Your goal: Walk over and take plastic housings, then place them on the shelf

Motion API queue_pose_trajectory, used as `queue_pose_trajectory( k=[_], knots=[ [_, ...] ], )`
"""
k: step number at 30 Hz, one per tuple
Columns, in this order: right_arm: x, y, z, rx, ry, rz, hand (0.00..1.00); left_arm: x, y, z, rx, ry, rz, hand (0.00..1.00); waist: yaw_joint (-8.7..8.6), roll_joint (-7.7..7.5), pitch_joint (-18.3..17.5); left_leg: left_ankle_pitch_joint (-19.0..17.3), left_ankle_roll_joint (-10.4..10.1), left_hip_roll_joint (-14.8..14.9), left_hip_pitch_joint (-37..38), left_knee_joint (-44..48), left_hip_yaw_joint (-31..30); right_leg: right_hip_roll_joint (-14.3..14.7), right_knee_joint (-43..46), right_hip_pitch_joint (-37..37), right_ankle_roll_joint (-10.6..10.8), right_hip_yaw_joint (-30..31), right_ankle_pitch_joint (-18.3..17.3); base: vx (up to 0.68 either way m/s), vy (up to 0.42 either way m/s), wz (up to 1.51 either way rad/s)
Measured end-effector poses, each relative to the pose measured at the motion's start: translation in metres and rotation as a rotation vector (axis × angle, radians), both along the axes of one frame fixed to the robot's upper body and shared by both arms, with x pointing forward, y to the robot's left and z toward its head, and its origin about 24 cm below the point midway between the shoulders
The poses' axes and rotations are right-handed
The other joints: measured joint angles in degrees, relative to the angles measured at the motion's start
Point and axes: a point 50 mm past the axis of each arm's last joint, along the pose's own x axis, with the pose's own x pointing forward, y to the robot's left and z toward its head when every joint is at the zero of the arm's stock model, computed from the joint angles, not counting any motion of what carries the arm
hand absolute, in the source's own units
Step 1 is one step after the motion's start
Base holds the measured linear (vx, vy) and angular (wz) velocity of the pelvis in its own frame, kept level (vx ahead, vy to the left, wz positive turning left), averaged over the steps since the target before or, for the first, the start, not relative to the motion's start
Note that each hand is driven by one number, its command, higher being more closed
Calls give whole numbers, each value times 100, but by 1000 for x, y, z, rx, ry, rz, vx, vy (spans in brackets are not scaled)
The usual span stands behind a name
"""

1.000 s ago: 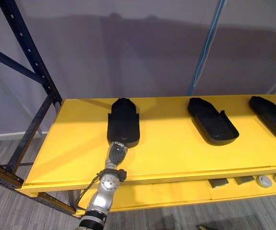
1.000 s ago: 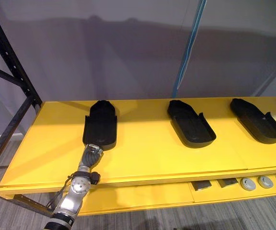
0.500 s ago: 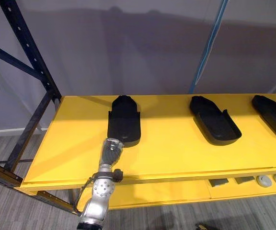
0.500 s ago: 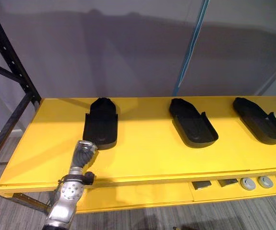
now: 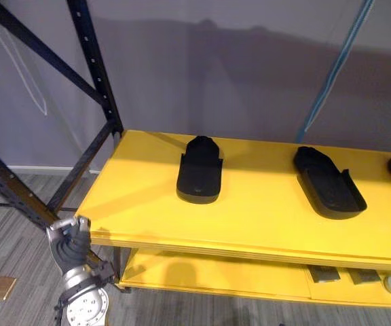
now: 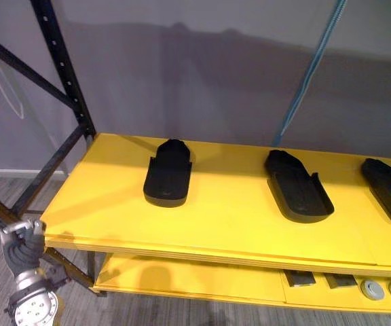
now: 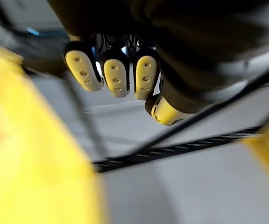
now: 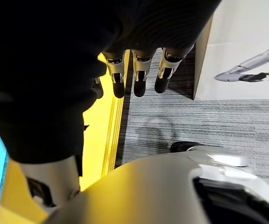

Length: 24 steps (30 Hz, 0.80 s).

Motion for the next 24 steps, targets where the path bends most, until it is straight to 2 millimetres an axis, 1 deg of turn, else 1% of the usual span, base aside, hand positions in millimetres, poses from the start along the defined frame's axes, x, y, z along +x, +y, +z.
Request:
queue_pose_trajectory(
  k=[1,2,3,4,6,7,11,13,15,17,24],
  knots=[
    [1,2,0,-2,0,24,0,-9,5,-22,-68,90,39,0,-1,-22,-16,-3,-3,0,-1,0,1,-5,1,4,1,-19,0,-22,12,3],
    [4,3,1,-2,-9,34,0,-15,6,-37,-124,147,66,0,-2,-45,-30,-3,-4,0,0,0,1,-8,0,7,1,-31,0,-16,11,4],
    [5,4,2,0,-14,38,0,-20,6,-46,-165,179,88,0,-2,-62,-41,-3,-4,0,0,0,2,-10,0,8,1,-34,0,0,13,3],
    [7,7,2,7,-20,43,0,-31,5,-71,-258,265,125,0,2,-84,-48,46,8,-8,20,2,-4,-21,-2,34,6,-48,-4,0,0,0],
    [7,9,2,11,-12,46,0,-43,1,-94,-331,367,145,0,15,-119,-66,50,7,-28,87,2,-8,-42,-4,92,26,-59,-19,5,22,3],
    [9,10,3,12,-26,45,0,-55,-5,-114,-394,461,150,0,18,-131,-76,47,6,-54,125,1,-7,-67,-5,115,34,-69,-35,0,0,0],
    [19,12,6,12,-64,45,0,-79,-19,-147,-500,645,135,0,17,-118,-77,42,5,-71,174,-1,4,-83,7,132,40,-69,-57,-17,7,0],
    [20,12,7,10,-72,38,0,-86,-23,-155,-522,689,133,0,15,-110,-76,39,3,-75,173,-2,3,-84,4,123,31,-69,-74,-18,4,0],
    [20,11,7,7,-74,20,0,-88,-28,-161,-548,718,115,0,20,-90,-73,31,-5,-81,171,-2,2,-88,1,120,31,-68,-76,0,0,0],
    [20,9,7,4,-72,12,0,-87,-29,-163,-550,738,88,0,17,-62,-75,26,-6,-84,164,-3,2,-89,-5,115,30,-65,-76,0,0,0],
    [17,-1,5,-16,-50,-50,0,-77,-33,-173,-530,816,-39,0,-47,128,-80,23,-8,-86,136,-3,-3,-83,-24,100,43,-58,-68,0,0,0]
  ],
)
